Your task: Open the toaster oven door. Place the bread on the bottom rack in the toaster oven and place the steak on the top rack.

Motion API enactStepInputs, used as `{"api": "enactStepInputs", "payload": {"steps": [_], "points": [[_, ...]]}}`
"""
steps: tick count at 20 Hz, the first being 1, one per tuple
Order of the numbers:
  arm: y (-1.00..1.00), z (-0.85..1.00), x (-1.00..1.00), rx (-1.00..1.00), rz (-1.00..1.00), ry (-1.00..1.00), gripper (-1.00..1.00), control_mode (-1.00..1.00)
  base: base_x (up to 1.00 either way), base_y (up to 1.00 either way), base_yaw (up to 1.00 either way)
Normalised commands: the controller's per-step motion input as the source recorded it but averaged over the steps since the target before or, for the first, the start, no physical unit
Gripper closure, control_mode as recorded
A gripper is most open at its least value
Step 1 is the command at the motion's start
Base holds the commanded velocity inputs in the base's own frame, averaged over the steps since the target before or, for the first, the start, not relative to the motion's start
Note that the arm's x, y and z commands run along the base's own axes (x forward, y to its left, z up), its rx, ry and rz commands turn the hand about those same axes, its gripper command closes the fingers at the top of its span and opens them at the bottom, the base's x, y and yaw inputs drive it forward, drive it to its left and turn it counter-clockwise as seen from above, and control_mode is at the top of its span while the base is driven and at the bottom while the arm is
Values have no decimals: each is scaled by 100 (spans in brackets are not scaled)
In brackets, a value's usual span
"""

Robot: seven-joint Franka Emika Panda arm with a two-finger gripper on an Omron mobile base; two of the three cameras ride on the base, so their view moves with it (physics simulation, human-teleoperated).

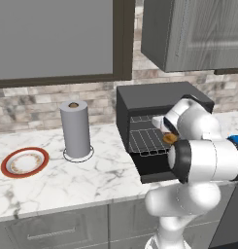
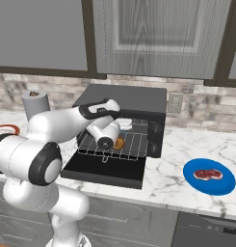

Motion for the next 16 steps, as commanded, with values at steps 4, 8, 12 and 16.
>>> {"api": "enactStepInputs", "payload": {"steps": [4, 8, 12, 16], "points": [[0, 0, 44, 0, 0, 14, -100, -100, 0, 0, 0], [0, 0, 43, 0, 0, 16, -100, -100, 0, 0, 0], [0, 0, 41, 0, 0, 17, -100, -100, 0, 0, 0], [-1, 0, 32, 0, 0, 23, -100, -100, 0, 0, 0]]}}
